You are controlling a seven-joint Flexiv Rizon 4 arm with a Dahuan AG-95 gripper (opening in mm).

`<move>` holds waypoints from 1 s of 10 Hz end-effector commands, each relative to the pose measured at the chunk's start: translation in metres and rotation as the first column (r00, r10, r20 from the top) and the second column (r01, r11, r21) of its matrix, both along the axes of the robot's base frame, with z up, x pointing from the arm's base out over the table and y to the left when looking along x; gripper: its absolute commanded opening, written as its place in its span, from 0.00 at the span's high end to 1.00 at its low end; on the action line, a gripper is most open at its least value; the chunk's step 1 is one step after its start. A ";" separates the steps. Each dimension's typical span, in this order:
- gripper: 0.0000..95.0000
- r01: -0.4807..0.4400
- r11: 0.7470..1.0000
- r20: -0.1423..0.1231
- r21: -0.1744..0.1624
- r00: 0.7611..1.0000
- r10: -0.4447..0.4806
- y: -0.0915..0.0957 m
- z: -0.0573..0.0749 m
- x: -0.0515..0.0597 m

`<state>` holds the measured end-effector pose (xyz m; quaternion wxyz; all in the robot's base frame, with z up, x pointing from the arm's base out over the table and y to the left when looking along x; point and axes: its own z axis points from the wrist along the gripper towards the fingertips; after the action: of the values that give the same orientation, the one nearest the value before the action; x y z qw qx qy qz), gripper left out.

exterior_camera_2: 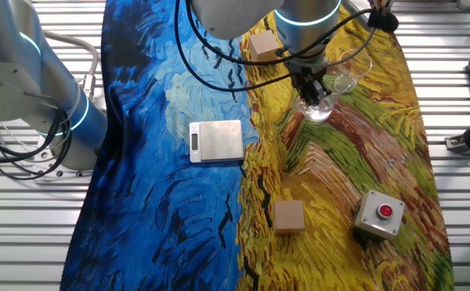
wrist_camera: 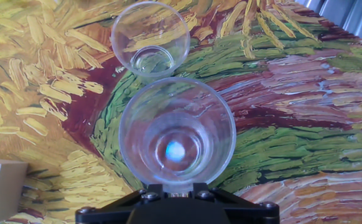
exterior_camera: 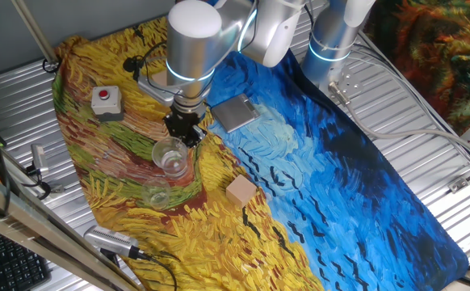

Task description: Pour the water from one cup into another empty cup

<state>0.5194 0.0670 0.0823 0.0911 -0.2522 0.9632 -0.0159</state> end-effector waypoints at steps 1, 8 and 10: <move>1.00 -0.007 1.000 -0.001 -0.008 1.000 0.007 0.000 -0.001 0.000; 0.60 -0.044 0.999 0.002 -0.027 0.999 0.044 0.000 -0.001 0.000; 0.40 -0.060 0.998 0.004 -0.030 0.998 0.061 0.000 -0.001 -0.001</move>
<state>0.5189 0.0670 0.0818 0.0895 -0.2845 0.9541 -0.0282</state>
